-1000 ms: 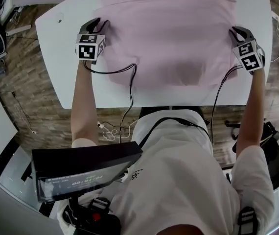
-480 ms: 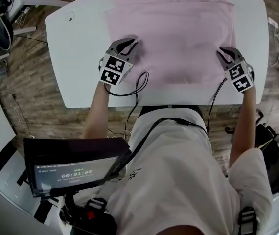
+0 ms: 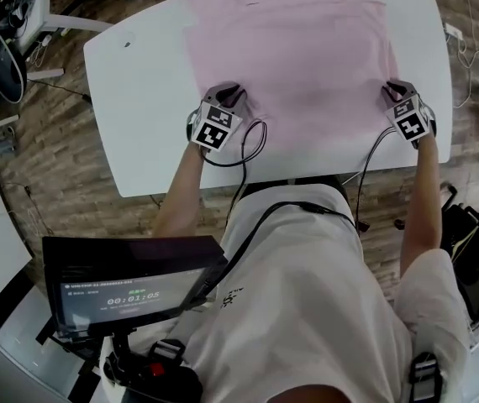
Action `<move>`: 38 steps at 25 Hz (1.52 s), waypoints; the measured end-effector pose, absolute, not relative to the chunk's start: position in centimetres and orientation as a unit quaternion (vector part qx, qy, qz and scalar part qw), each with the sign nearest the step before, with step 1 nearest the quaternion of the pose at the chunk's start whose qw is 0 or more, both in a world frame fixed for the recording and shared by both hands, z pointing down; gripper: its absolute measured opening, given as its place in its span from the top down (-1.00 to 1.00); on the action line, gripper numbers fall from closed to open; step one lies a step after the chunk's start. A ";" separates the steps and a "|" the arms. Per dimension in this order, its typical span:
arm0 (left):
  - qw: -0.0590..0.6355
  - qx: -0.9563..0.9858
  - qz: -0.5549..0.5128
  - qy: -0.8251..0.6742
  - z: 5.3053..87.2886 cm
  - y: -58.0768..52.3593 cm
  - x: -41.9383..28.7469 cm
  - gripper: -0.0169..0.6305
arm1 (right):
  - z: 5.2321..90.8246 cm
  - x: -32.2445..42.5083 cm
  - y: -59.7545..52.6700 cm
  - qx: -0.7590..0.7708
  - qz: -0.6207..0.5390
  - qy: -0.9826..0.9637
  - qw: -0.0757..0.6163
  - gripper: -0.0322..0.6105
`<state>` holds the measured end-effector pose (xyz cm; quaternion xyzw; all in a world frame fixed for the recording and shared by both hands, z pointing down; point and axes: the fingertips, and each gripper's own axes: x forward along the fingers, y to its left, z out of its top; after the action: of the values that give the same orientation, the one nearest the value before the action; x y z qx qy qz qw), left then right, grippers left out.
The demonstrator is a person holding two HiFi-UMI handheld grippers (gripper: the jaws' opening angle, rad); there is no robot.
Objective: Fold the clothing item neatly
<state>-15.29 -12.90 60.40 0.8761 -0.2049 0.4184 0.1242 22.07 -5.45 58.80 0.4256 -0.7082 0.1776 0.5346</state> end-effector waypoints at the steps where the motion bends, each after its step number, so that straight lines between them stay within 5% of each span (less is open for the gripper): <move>1: 0.117 0.877 0.418 -0.206 60.1 -12.9 -15.3 0.77 | 58.1 22.0 -5.1 0.432 0.174 -0.706 0.533 0.71; 7: 0.119 0.903 0.392 -0.129 55.8 -6.8 -13.6 0.77 | 55.9 19.0 1.7 0.421 0.191 -0.729 0.505 0.71; 11: 0.098 0.875 0.470 -0.069 59.1 0.1 -14.5 0.77 | 58.8 20.1 5.3 0.423 0.197 -0.714 0.522 0.71; 18: 0.135 0.864 0.438 -0.209 60.1 -2.6 -17.7 0.77 | 59.3 19.9 3.7 0.448 0.197 -0.726 0.483 0.71; 23: 0.134 0.867 0.362 -0.314 52.5 -0.5 -17.0 0.77 | 53.9 18.6 5.5 0.441 0.123 -0.781 0.425 0.71; 30: 0.038 0.851 0.382 -0.358 48.6 5.0 -16.4 0.90 | 50.0 15.6 9.7 0.409 0.033 -0.824 0.392 0.71; 38: -0.090 0.793 0.485 -0.357 53.0 4.3 -17.3 0.94 | 53.3 16.7 9.3 0.392 -0.043 -0.795 0.461 0.70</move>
<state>-17.33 4.30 53.00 0.7928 -0.3573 0.4854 -0.0904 16.74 9.26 53.25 0.3918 -0.7949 -0.0426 0.4614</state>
